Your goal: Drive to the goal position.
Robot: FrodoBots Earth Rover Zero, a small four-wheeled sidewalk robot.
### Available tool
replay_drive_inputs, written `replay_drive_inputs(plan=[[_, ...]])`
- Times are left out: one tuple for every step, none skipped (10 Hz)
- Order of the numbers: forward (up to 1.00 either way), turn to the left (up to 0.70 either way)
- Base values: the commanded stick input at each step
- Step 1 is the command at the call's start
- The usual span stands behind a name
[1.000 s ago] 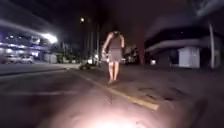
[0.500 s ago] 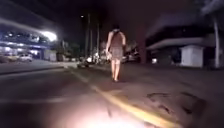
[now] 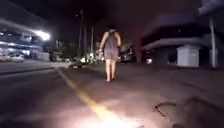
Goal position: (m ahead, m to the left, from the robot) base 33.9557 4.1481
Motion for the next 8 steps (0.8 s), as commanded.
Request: replay_drive_inputs(plan=[[1.0,0.0],[1.0,0.0],[1.0,0.0],[1.0,0.0],[1.0,0.0],[1.0,0.0],[1.0,0.0],[1.0,0.0]])
